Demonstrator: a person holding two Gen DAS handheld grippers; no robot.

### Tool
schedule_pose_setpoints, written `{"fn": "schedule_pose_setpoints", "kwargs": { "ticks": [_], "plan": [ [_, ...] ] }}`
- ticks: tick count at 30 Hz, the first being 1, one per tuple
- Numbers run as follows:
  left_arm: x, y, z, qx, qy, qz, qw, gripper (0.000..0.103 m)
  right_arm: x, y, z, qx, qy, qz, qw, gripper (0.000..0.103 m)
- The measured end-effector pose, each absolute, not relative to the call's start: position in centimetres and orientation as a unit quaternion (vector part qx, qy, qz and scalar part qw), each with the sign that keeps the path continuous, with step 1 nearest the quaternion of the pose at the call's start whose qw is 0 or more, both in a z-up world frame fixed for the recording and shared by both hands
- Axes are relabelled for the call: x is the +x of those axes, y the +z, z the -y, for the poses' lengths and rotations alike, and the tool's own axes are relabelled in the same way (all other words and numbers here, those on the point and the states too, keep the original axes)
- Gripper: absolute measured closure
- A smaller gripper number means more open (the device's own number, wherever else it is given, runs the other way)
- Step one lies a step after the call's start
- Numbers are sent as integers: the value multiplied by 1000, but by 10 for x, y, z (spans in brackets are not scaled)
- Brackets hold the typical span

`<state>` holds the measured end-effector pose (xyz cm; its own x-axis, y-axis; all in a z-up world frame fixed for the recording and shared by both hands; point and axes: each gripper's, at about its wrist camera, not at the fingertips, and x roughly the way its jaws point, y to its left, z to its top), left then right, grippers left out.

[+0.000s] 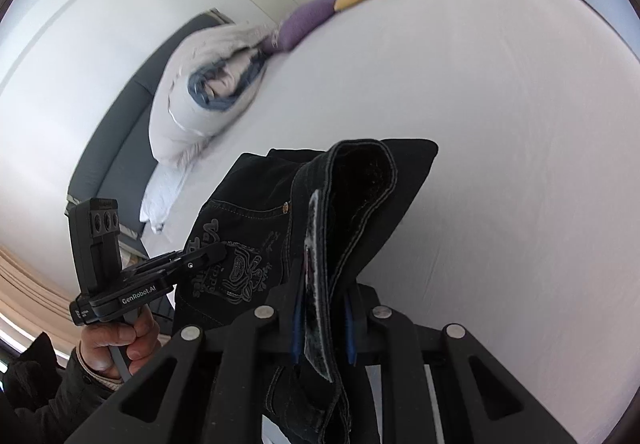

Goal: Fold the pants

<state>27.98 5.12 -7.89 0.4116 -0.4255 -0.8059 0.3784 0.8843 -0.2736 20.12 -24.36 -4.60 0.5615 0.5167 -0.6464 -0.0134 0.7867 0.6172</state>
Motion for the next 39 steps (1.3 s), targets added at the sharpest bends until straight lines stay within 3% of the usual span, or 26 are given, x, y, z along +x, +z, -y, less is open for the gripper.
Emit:
{"fn": "schedule_pose_setpoints", "kwargs": {
  "ticks": [5,11,12,13,18,21,24,26,27,30,39],
  "plan": [
    [321,-72,-13,-32,-255,-469,845,84,232,-31,288,283,144,-425,848,85],
    [362,-129,24,-27,-260,-513,817,83,257,-91,345,310,99,-457,828,80],
    [365,-146,31,-15,-253,-525,812,80,258,-109,354,316,84,-472,819,70],
    [366,-158,33,-6,-240,-529,814,70,258,-127,365,331,70,-484,807,65],
    [364,-176,11,-49,-209,-526,823,27,236,-141,392,399,100,-436,801,54],
    [359,-167,1,-42,-187,-513,836,26,217,-127,402,412,64,-418,807,38],
    [325,-125,-6,-12,-165,-439,883,26,187,-101,405,399,12,-392,829,31],
    [289,-87,-3,37,-137,-359,923,17,163,-74,394,355,-17,-372,858,27],
    [266,-66,0,67,-119,-304,943,4,150,-57,386,325,-38,-357,875,18],
    [203,-19,15,105,-76,-167,977,0,114,-6,362,252,-78,-299,917,1],
    [78,101,-7,39,-2,-18,999,0,28,149,299,32,-179,-64,981,0]
  ]
}}
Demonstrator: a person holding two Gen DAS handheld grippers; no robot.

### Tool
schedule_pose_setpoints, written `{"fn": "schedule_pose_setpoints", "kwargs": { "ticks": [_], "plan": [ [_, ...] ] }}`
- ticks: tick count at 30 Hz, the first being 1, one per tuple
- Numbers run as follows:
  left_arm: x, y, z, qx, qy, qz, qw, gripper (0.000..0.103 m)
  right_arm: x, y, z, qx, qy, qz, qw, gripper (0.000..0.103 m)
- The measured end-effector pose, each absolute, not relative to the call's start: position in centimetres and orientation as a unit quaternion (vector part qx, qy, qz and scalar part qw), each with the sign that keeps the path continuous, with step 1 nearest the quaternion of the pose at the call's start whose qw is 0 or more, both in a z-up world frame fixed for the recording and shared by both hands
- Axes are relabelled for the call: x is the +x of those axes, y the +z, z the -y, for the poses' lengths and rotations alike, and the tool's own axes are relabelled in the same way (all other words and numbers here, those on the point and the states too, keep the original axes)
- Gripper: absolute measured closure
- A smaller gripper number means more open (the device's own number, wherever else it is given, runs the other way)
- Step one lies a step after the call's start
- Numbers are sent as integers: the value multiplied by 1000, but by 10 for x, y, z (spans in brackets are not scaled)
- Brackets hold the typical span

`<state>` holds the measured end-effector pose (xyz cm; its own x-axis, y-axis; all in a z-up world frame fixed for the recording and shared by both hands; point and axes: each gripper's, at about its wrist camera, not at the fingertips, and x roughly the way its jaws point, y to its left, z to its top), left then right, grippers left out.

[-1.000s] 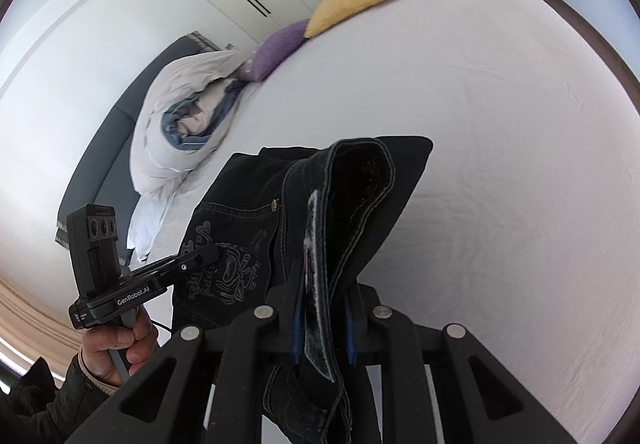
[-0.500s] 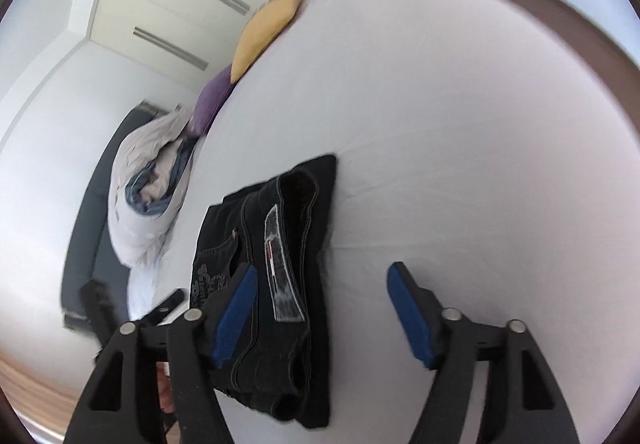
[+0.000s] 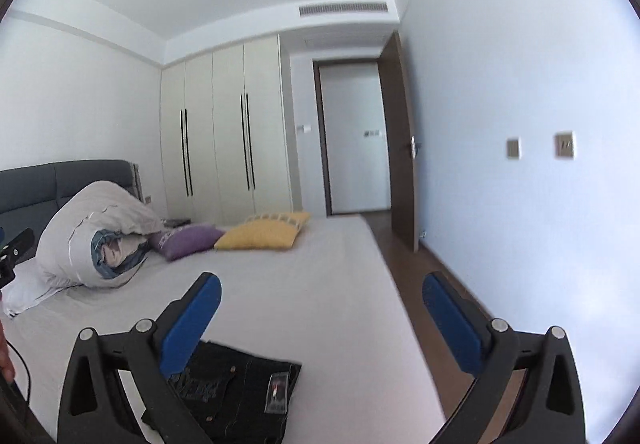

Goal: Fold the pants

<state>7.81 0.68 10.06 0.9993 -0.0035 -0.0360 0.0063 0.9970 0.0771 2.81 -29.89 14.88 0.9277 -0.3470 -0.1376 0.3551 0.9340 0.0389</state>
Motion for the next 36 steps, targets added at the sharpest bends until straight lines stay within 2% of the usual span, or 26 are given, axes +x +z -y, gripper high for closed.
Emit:
{"fn": "schedule_pose_setpoints", "kwargs": {
  "ticks": [4,8,15,19,25,36],
  "plan": [
    [67,136,-18,56,-5,-55,997,0,1,193,280,-14,-195,-8,981,0],
    [73,136,-26,57,25,-126,990,0,-4,210,268,-6,-187,-13,982,0],
    [97,40,15,31,-51,-317,946,0,30,155,276,50,-187,-171,966,0],
    [121,-28,39,32,-66,-388,919,0,37,114,280,125,-173,-246,945,0],
    [120,-71,46,32,-66,-435,897,0,40,66,258,107,-162,-318,928,0],
    [110,-70,39,39,-61,-444,893,0,40,54,256,90,-161,-362,914,0]
  ]
}}
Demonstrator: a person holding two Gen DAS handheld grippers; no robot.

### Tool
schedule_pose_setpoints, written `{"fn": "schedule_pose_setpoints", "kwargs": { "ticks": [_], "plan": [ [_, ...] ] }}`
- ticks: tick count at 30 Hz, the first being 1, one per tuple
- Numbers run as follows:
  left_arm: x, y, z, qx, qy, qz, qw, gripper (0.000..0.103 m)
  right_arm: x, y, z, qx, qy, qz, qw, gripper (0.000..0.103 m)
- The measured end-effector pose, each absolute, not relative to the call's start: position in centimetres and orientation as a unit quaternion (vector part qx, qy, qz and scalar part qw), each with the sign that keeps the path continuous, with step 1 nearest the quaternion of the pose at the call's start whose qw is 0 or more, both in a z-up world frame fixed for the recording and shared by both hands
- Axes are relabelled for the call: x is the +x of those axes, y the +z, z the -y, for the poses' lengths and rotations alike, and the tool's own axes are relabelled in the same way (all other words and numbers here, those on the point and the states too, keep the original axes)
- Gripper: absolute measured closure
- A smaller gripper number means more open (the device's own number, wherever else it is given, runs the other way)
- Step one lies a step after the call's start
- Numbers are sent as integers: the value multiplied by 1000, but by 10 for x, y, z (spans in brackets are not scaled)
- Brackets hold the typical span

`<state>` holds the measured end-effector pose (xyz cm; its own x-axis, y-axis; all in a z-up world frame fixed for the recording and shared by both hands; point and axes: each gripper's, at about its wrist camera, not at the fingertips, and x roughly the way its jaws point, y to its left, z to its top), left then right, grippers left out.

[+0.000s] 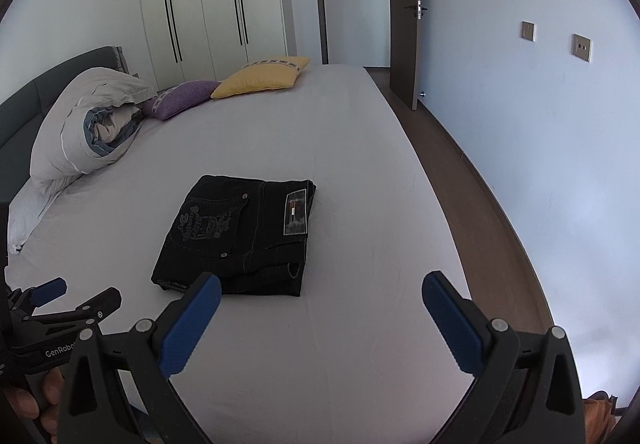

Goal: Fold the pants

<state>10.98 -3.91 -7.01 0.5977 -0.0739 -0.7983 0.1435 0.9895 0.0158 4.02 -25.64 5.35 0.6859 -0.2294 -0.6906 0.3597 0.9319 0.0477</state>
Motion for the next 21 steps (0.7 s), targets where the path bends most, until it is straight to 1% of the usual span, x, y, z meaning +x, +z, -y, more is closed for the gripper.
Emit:
{"fn": "schedule_pose_setpoints", "kwargs": {
  "ticks": [6,21],
  "plan": [
    [108,-67,34,33,-60,-449,891,0,43,46,255,89,-156,-378,908,0],
    [111,-71,32,30,-61,-453,889,0,44,41,254,87,-151,-385,906,0]
  ]
}}
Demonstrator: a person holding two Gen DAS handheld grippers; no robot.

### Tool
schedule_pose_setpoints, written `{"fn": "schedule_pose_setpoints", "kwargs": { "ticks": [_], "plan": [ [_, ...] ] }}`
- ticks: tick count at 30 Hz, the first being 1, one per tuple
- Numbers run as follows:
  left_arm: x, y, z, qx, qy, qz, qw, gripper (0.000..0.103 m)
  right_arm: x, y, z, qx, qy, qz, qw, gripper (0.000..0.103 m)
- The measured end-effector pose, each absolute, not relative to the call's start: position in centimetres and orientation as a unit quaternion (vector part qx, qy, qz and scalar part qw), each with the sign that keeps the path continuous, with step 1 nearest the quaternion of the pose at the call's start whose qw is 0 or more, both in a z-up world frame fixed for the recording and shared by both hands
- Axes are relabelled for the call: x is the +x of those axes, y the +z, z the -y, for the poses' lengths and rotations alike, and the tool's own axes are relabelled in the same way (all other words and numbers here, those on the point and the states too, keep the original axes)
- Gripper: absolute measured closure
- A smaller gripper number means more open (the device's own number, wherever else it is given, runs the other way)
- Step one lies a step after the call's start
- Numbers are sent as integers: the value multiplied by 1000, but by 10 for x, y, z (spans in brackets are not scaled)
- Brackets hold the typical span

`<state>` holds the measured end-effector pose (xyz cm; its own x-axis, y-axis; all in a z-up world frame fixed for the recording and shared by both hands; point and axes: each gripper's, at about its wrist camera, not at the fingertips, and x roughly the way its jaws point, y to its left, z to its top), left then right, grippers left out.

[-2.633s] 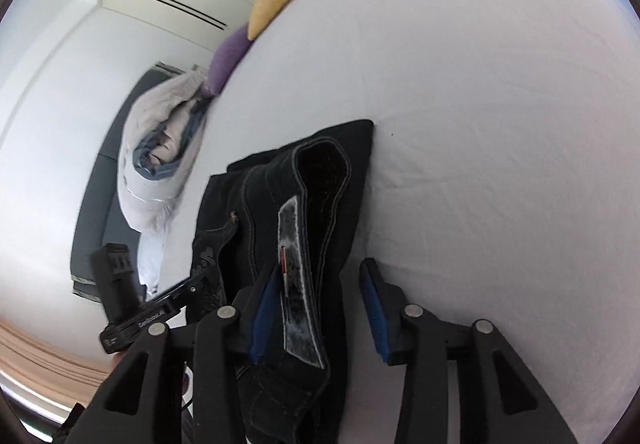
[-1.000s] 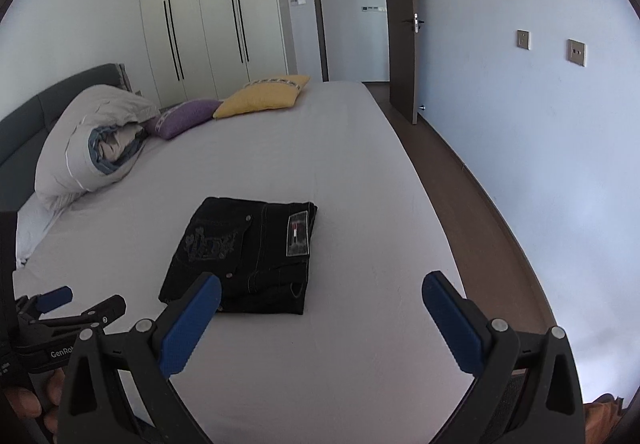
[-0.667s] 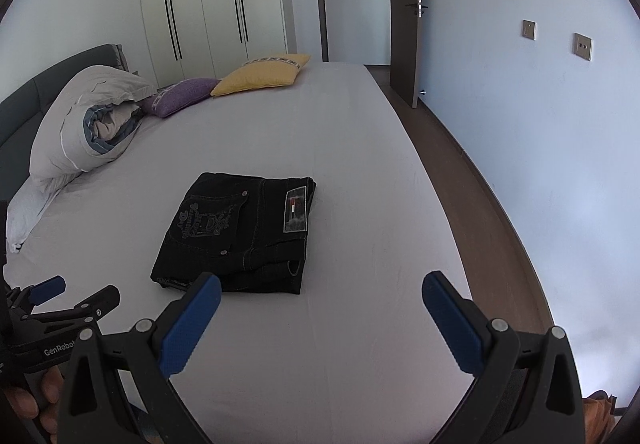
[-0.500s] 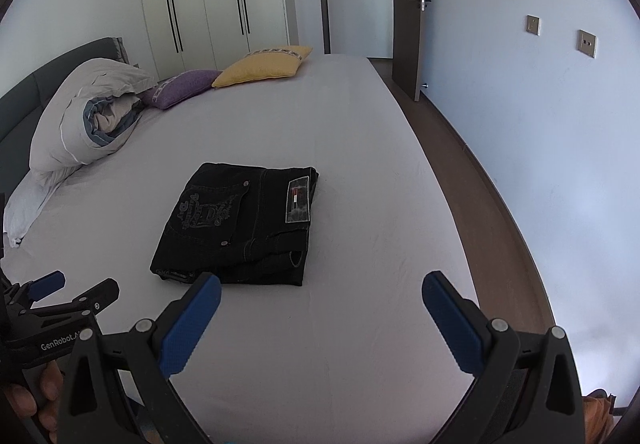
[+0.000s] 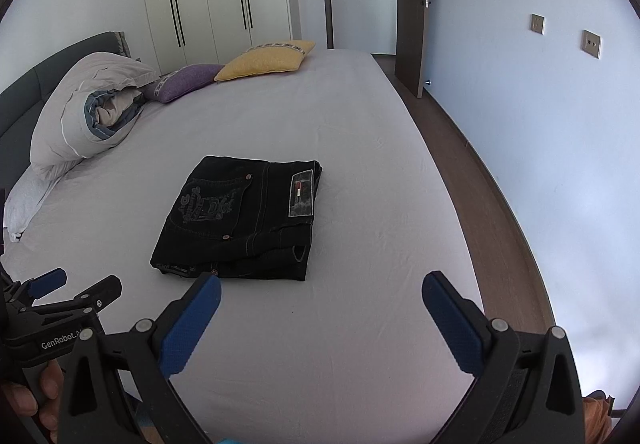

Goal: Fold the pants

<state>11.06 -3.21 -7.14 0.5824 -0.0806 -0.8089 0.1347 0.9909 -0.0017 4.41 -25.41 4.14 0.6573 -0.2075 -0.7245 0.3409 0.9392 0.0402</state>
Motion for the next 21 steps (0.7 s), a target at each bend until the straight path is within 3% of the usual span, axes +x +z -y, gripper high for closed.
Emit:
{"fn": "schedule_pose_setpoints", "kwargs": {
  "ticks": [21],
  "plan": [
    [110,-74,35,33,-64,-454,888,0,45,41,252,86,-148,-386,907,0]
  ]
}}
